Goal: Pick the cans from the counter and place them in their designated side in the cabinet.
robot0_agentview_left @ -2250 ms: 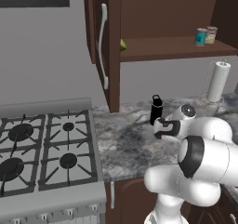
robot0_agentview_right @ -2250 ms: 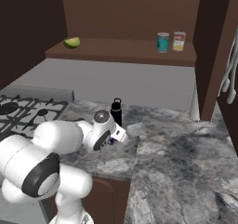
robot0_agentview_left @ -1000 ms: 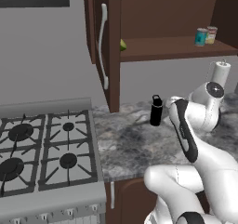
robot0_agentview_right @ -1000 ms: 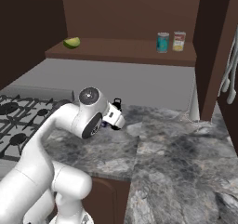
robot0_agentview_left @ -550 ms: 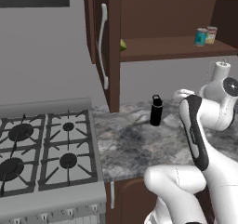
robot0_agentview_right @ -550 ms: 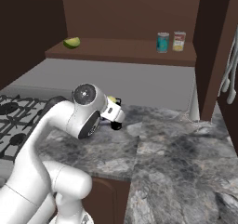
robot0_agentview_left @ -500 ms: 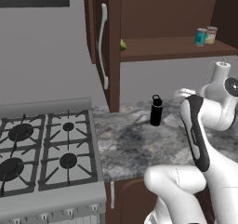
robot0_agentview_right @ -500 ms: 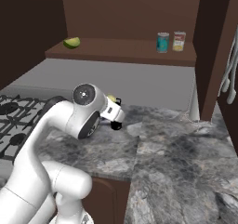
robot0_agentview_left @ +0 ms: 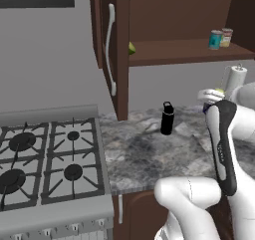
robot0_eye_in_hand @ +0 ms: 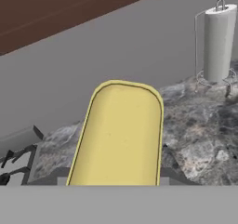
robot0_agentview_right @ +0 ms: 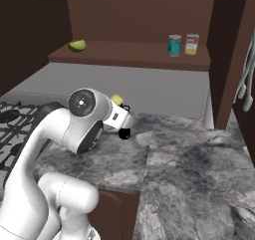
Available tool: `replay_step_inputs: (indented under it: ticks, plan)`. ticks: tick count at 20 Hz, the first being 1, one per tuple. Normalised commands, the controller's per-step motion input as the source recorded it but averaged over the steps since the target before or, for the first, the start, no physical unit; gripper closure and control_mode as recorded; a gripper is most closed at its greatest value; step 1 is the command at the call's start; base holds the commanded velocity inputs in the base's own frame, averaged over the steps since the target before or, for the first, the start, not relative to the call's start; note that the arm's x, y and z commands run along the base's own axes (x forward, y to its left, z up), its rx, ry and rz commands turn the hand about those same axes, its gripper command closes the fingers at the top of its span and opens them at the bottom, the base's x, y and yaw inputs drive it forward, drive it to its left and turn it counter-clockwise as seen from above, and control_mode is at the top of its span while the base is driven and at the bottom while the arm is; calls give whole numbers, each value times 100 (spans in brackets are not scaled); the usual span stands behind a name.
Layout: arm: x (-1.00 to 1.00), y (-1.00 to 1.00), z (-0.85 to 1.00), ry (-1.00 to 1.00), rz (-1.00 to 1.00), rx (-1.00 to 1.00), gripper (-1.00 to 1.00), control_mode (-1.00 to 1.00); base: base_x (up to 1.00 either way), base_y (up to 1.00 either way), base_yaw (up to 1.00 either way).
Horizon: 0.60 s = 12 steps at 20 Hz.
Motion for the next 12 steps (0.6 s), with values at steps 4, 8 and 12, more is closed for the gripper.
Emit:
replay_step_inputs:
  ticks: [4, 8, 12]
  plan:
    - [-58, -10, 47, 0, 0, 0, 100, -100, 0, 0, 0]
    - [-51, -7, 45, 0, 0, 0, 100, -100, 0, 0, 0]
    - [-36, -9, 41, -6, 0, -2, 100, -100, 0, 0, 0]
